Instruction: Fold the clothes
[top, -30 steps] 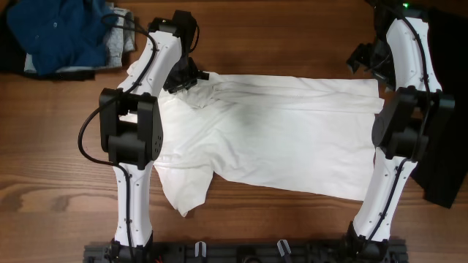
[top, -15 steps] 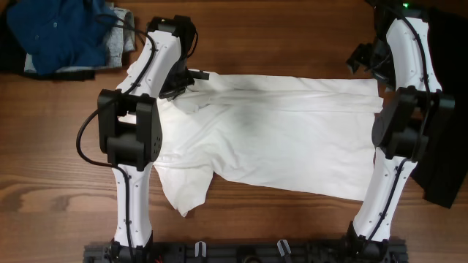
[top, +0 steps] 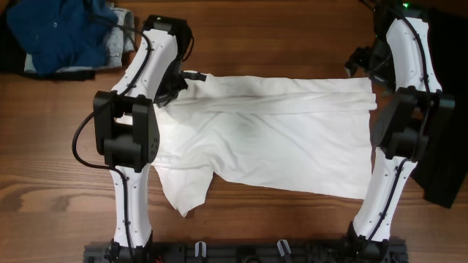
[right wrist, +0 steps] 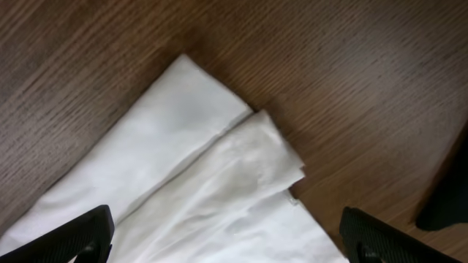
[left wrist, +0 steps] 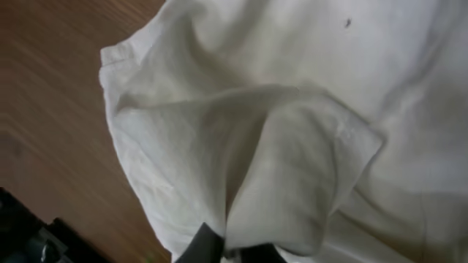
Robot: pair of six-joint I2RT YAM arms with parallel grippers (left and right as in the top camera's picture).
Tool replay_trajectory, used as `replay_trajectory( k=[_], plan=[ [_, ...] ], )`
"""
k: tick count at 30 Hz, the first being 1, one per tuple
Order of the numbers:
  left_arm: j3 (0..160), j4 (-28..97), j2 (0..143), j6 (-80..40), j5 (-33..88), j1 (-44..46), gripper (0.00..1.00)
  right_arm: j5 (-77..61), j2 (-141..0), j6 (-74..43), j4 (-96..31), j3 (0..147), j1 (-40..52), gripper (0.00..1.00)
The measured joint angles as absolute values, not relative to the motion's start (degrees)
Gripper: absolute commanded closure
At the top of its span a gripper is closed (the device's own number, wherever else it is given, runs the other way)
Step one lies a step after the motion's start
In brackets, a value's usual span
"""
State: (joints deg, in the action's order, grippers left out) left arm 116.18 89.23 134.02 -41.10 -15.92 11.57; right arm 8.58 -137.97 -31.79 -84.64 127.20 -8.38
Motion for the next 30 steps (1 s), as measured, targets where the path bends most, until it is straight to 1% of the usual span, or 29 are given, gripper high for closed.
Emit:
replay_trajectory(
  k=[1,2,3,4,6,9,11,12,14,15,16,17,18,19,20,21,22,26,30],
  plan=[
    [116.18,89.86,134.02,-41.45,-16.38,10.98,0.77,8.47,-137.97,-31.81,-84.77,127.20,-8.38,0.00],
    [116.18,90.32,134.02,-42.06,-16.73,10.31,0.65,8.34,-137.97,-31.86,-84.86,127.20,-8.38,0.01],
    [116.18,90.67,134.02,-42.15,-16.95,9.69,0.36,8.16,-137.97,-32.10,-85.08,127.20,-8.38,0.00],
    [116.18,91.09,134.02,-42.24,-17.26,8.97,0.28,8.08,-137.97,-32.45,-85.25,127.20,-8.38,0.01],
    [116.18,91.57,134.02,-42.65,-17.67,7.73,0.25,7.90,-137.97,-33.26,-85.65,127.20,-8.38,0.01],
    [116.18,91.74,134.02,-42.98,-18.06,5.96,0.26,7.84,-137.97,-33.78,-85.69,127.20,-8.38,0.01],
    [116.18,91.72,134.02,-42.98,-18.20,5.45,0.29,7.73,-137.97,-33.56,-85.69,127.20,-8.27,0.01],
    [116.18,91.55,134.02,-42.98,-18.17,5.30,0.31,7.68,-137.97,-33.17,-85.67,127.20,-8.19,0.05],
    [116.18,90.41,133.99,-42.98,-17.80,5.30,0.34,7.20,-137.97,-31.20,-84.97,127.20,-7.70,0.35],
    [116.18,89.38,133.99,-42.87,-17.04,5.32,0.38,6.55,-137.97,-29.85,-84.16,127.20,-7.35,0.52],
    [116.18,87.77,133.95,-42.44,-15.90,5.41,0.44,6.07,-137.97,-28.67,-83.26,127.20,-7.01,0.64],
    [116.18,86.06,133.93,-41.85,-14.68,5.52,0.60,5.50,-137.97,-27.44,-82.11,127.17,-6.44,0.73],
    [116.16,84.49,133.91,-41.19,-13.50,5.63,0.76,5.02,-137.97,-26.52,-80.93,127.17,-5.82,0.80],
    [116.14,82.61,133.88,-40.42,-12.19,5.87,0.85,4.54,-137.97,-25.50,-79.70,127.17,-5.15,0.84],
    [116.14,81.19,133.88,-39.86,-10.79,6.17,0.88,4.32,-137.97,-24.51,-79.05,127.17,-4.56,0.90],
    [116.09,79.99,133.88,-39.03,-9.93,6.48,0.89,4.16,-137.97,-23.86,-78.50,127.15,-4.10,0.94],
    [116.07,78.35,133.88,-38.37,-8.95,7.03,0.89,3.88,-137.97,-23.62,-77.82,127.15,-3.46,0.96],
    [116.07,72.69,133.88,-36.45,-6.59,9.26,0.92,3.18,-137.97,-22.22,-75.42,126.61,-1.78,0.96],
    [116.07,70.91,133.88,-35.86,-5.50,10.76,0.94,1.26,-137.97,-21.23,-73.78,123.44,-0.99,0.96]
  ],
)
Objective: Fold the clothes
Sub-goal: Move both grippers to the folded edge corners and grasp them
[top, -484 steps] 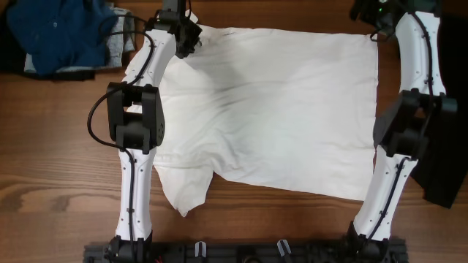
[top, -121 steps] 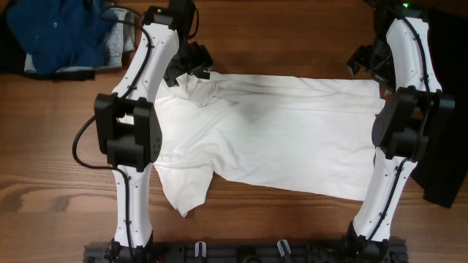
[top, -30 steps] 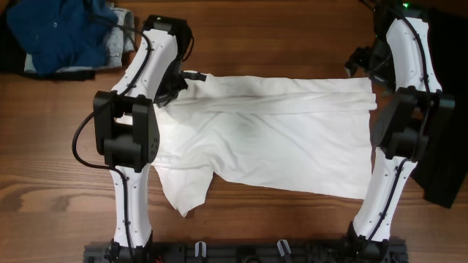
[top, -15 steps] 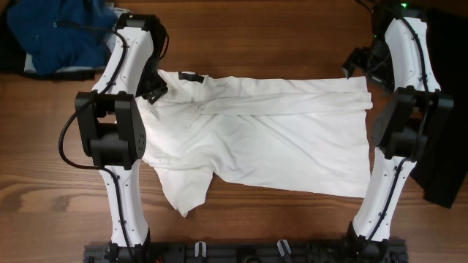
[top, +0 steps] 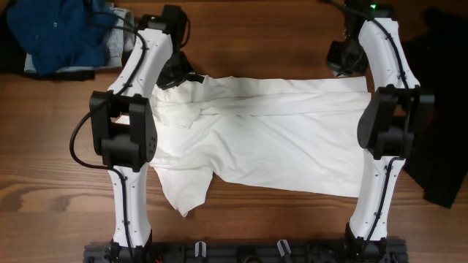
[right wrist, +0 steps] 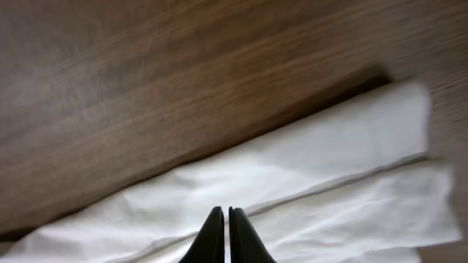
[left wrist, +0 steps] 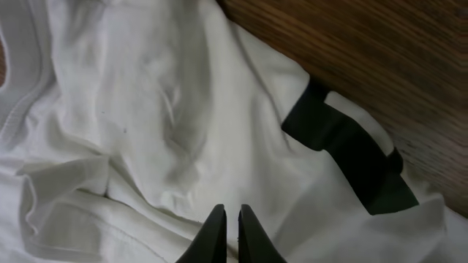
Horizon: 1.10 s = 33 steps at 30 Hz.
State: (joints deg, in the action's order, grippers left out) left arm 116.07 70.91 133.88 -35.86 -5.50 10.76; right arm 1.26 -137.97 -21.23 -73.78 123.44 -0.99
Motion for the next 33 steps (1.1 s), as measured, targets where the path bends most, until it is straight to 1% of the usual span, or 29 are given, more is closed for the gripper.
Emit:
replay_trajectory(
  k=[4,8,15,23,25,28,31,33],
  plan=[
    [116.07,70.50,133.99,-35.62,-4.73,10.70,0.95,-1.10,-137.97,-19.97,-71.07,118.02,-0.05,0.96],
    [116.07,71.59,134.76,-35.59,-4.12,10.02,0.94,-1.93,-137.97,-19.62,-70.63,114.34,0.80,0.96],
    [116.07,73.28,137.73,-35.59,-3.92,8.25,0.93,0.30,-137.97,-22.90,-75.57,113.69,-0.03,0.96],
    [115.04,72.97,138.91,-35.53,-1.91,4.21,0.90,5.02,-137.97,-23.77,-77.36,113.56,-1.74,0.95],
    [114.80,73.06,138.85,-35.38,-1.19,3.11,0.89,5.65,-137.97,-24.23,-77.19,112.84,-1.89,0.93],
    [114.67,73.23,138.78,-35.20,0.19,0.97,0.89,6.17,-136.88,-25.34,-75.29,110.59,-1.93,0.92],
    [114.59,73.30,138.76,-35.18,1.45,-1.02,0.90,6.48,-134.58,-25.71,-71.22,106.52,-1.91,0.96],
    [114.52,73.30,138.76,-35.18,2.11,-2.04,0.89,6.48,-133.34,-25.74,-68.97,104.33,-1.85,0.96]
  ],
)
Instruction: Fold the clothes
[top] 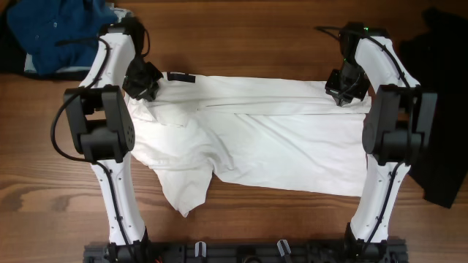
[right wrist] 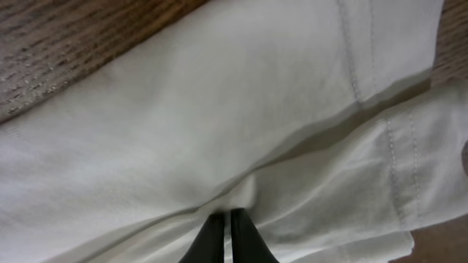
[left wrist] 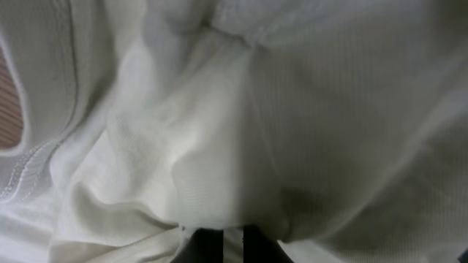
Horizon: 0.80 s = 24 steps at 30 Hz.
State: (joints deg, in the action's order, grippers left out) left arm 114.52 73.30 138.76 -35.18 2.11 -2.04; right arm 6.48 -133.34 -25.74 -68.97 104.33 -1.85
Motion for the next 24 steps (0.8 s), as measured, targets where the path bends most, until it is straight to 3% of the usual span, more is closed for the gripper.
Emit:
replay_trajectory(
  k=[8,18,24],
  plan=[
    [114.41,73.36,138.76,-35.18,3.55,-3.53,0.87,6.48,-131.76,-24.99,-64.66,101.82,-2.15,0.94],
    [114.30,72.42,138.74,-38.70,5.56,-5.04,0.84,5.10,-132.11,-16.56,-43.46,101.58,-3.57,0.94],
    [114.24,70.37,138.58,-42.35,5.96,-5.54,0.80,4.95,-132.81,-14.85,-38.06,101.54,-3.86,0.94]
  ],
)
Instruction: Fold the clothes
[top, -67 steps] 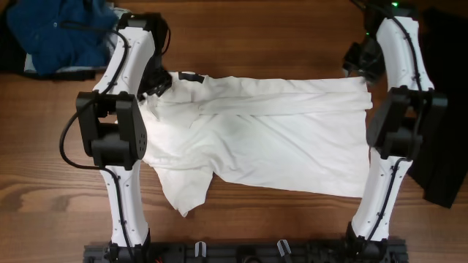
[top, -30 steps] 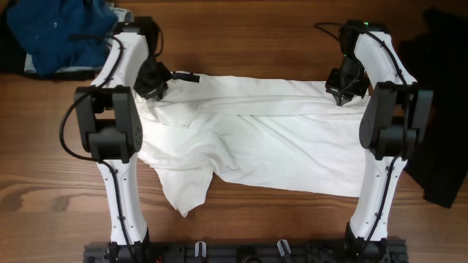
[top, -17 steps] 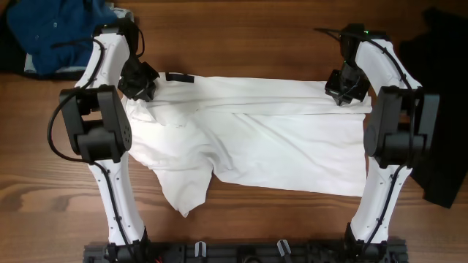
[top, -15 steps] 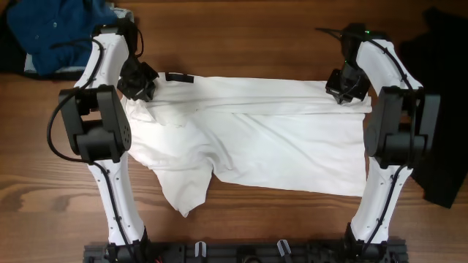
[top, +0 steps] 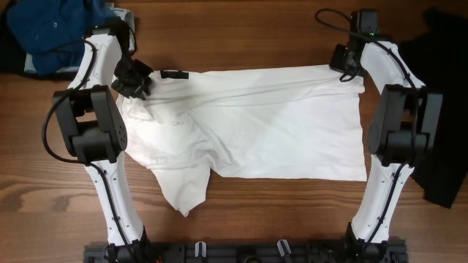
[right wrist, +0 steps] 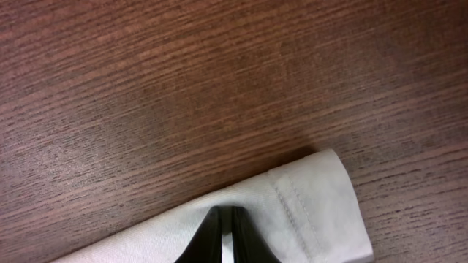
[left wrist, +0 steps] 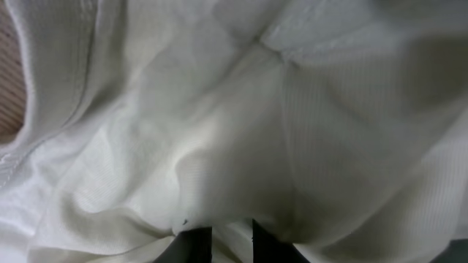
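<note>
A white T-shirt (top: 248, 120) lies spread across the wooden table, with a sleeve hanging toward the near left and a black neck label (top: 174, 74) at its far edge. My left gripper (top: 135, 79) is at the shirt's far left by the collar; in the left wrist view the left gripper (left wrist: 230, 245) is shut on a bunch of white cloth (left wrist: 219, 131). My right gripper (top: 344, 62) sits at the far right corner. In the right wrist view the right gripper (right wrist: 225, 219) is shut on the stitched hem (right wrist: 307, 208).
A pile of blue clothes (top: 58, 33) lies at the far left corner, close behind the left arm. A black garment (top: 446, 109) lies along the right edge beside the right arm. The arms' base rail (top: 241, 252) runs along the near edge.
Both grippers have moved toward the far edge with the cloth in them. The folded-over band along the shirt's far side is now opened out flat, and the far right corner is squared.
First the left gripper was in the cloth near the collar and the right gripper stood open over the far right corner. Then both showed shut fingers over the shirt's far edge. Then both were pinched into the folded band, which now lies opened out.
</note>
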Robot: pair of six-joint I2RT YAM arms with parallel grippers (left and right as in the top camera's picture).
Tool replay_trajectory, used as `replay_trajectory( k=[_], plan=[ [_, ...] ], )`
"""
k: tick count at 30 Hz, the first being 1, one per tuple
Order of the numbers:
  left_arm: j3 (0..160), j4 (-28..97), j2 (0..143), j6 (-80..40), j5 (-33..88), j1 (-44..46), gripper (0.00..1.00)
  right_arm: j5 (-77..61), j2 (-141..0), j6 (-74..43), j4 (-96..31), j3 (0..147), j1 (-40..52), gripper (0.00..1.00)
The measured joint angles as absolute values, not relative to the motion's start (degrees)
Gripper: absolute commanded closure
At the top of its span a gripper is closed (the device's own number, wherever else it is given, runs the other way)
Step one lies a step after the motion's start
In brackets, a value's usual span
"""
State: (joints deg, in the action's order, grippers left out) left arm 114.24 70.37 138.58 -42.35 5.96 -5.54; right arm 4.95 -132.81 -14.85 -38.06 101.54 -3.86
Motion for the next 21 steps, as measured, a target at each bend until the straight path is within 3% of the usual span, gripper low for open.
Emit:
replay_trajectory(
  k=[7,13,18,21],
  plan=[
    [114.19,68.73,138.47,-43.40,6.87,-6.39,0.78,4.93,-132.86,-14.63,-40.53,102.06,-3.86,0.96],
    [114.19,68.60,138.47,-43.66,8.25,-8.43,0.78,4.47,-133.29,-14.63,-50.65,105.08,-3.84,0.96],
    [114.19,69.41,138.47,-43.59,8.27,-11.31,0.75,4.56,-134.30,-14.46,-57.23,109.08,-3.97,0.76],
    [114.19,69.41,138.47,-43.48,7.99,-12.88,0.71,4.58,-134.28,-14.33,-57.80,111.70,-4.29,0.74]
  ],
)
